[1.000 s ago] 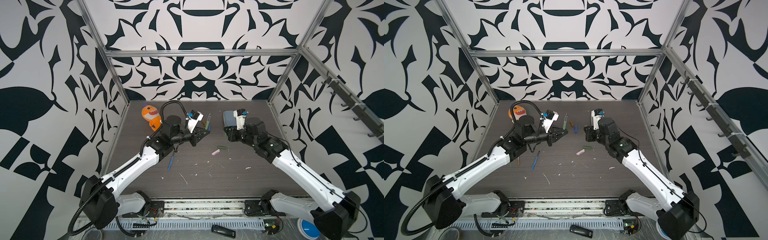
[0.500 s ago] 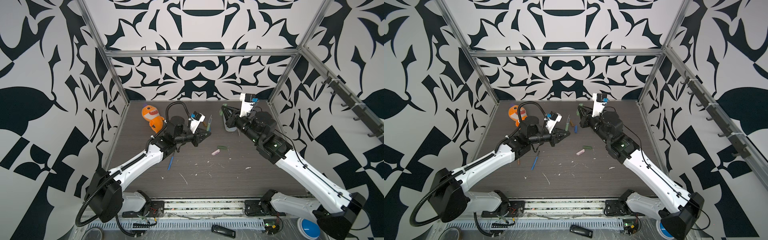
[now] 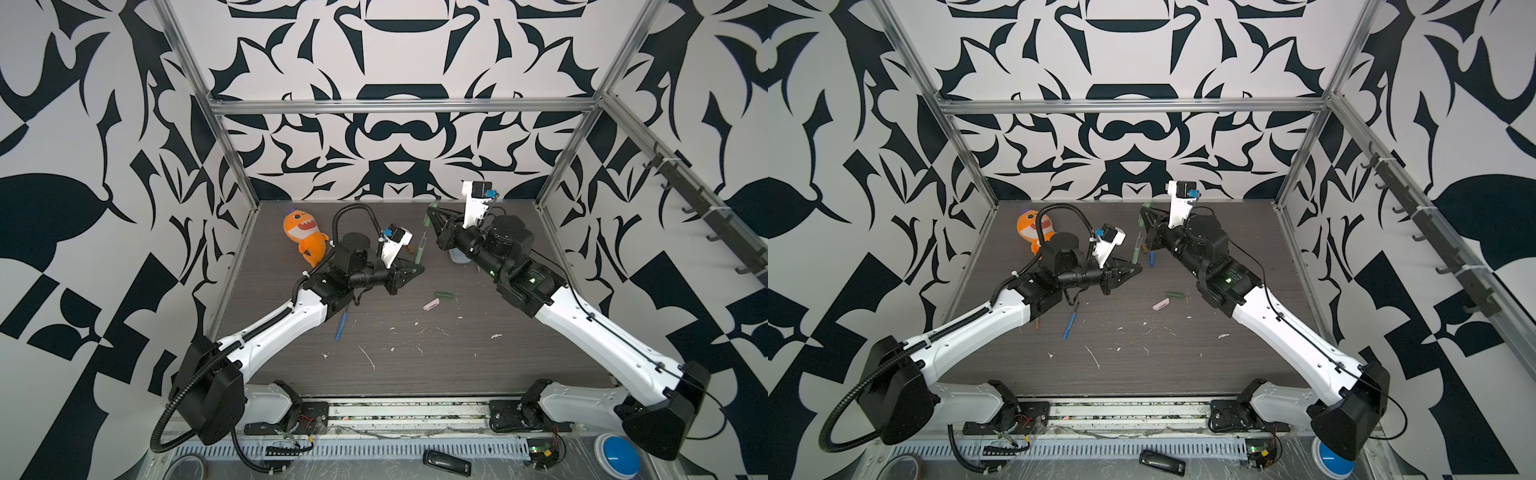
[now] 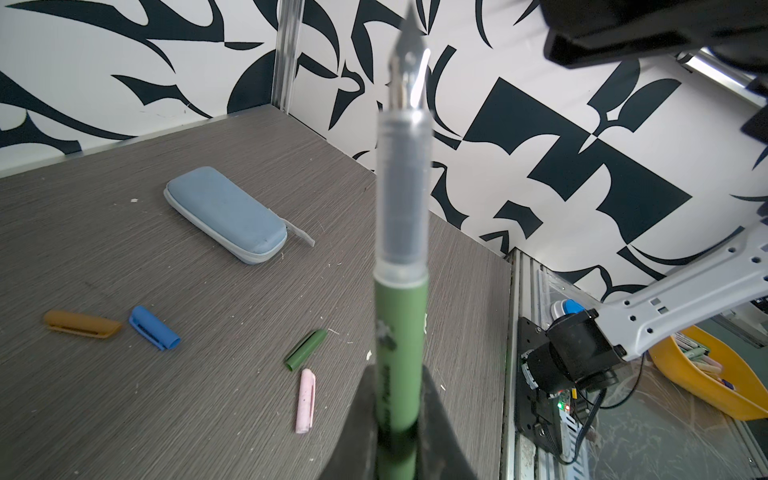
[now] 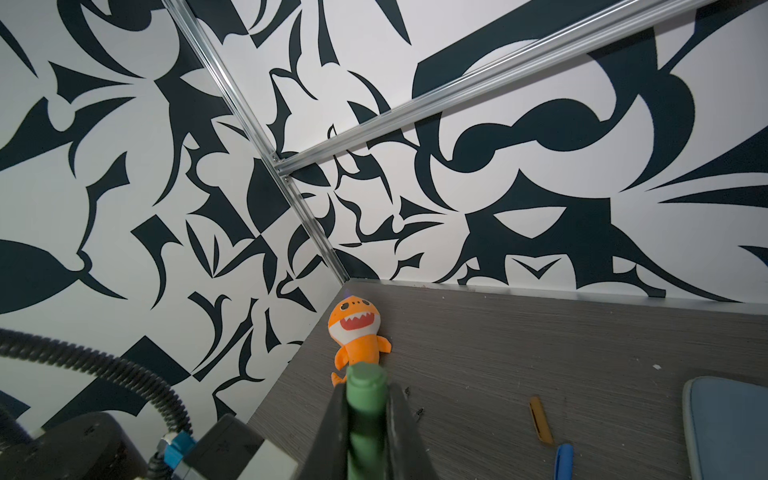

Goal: Insert the pens into the pen caps
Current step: 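Carry the green cap over the upright green pen held by the left gripper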

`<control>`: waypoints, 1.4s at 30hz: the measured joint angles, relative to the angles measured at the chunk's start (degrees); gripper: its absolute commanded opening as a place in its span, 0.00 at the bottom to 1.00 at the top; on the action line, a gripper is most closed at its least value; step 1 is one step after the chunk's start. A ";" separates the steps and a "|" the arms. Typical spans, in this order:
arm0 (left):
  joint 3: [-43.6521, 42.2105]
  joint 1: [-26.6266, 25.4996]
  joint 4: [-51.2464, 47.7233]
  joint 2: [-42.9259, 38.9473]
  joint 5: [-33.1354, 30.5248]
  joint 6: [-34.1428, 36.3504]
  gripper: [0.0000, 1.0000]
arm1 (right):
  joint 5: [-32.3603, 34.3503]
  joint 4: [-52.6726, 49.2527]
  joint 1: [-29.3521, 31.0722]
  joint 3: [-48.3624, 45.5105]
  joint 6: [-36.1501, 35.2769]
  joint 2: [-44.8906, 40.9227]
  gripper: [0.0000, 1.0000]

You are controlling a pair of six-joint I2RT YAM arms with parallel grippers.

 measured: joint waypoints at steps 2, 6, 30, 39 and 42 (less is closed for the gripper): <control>0.00 -0.04 0.00 0.00 0.00 0.02 0.00 | -0.07 -0.04 0.04 -0.04 0.17 -0.13 0.02; 0.00 -0.13 -0.02 0.00 0.00 0.02 0.00 | -0.22 -0.13 0.11 -0.07 0.24 -0.63 0.02; 0.00 -0.50 -0.39 0.00 0.00 0.20 0.00 | -1.79 -1.81 0.28 -1.33 1.92 -1.68 0.01; 0.00 -0.50 -0.46 0.00 -0.02 0.17 0.00 | -2.01 -2.23 0.33 -3.17 2.05 -1.68 0.01; 0.00 -0.50 -0.48 0.00 -0.04 0.20 0.00 | -2.29 -2.45 0.33 -3.52 2.38 -1.68 0.01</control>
